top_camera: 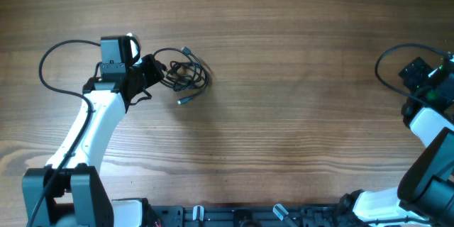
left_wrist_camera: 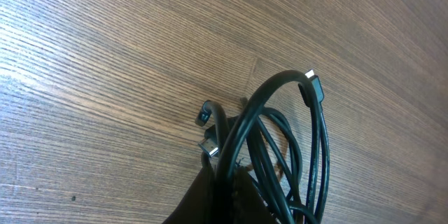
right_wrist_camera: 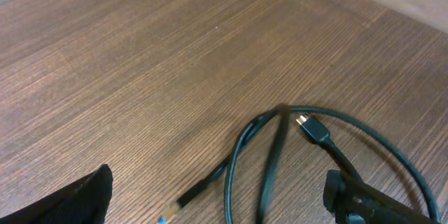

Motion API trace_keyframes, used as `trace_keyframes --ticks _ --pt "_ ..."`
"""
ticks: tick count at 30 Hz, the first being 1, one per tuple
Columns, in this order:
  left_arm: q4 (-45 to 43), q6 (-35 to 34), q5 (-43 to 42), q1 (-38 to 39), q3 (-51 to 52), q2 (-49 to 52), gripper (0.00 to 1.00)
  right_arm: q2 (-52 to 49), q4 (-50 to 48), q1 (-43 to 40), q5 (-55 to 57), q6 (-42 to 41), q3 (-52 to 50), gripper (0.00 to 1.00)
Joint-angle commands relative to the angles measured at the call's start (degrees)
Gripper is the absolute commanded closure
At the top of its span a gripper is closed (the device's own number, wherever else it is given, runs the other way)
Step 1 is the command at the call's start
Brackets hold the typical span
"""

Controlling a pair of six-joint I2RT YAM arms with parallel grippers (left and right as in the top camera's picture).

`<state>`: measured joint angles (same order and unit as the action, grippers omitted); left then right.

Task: Untangle cables
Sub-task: 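Move the right gripper away to the right edge, then move the right gripper back to the coil beside the left gripper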

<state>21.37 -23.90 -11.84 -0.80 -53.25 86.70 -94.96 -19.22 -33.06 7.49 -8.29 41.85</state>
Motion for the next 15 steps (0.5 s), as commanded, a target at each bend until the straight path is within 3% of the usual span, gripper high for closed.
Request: trace_keyframes --ticks 1,5,10,15 --pt "-0.35 -0.52 0.37 -0.15 -0.85 0.39 0.93 -0.28 4.37 0.22 -1.2 -0.7 3.72 0.0" --pt "-0.35 -0.52 0.37 -0.15 -0.85 0.39 0.95 -0.17 21.51 2.27 -1.22 -0.17 15.21 0.01" --pt "-0.35 0.2 -0.2 -0.15 -0.85 0.39 0.96 -0.17 36.28 8.09 -6.03 -0.26 25.49 0.0" --pt "-2.32 7.48 -14.08 -0.15 -0.85 0.39 0.96 -0.31 42.53 18.73 -11.26 -1.29 25.59 0.0"
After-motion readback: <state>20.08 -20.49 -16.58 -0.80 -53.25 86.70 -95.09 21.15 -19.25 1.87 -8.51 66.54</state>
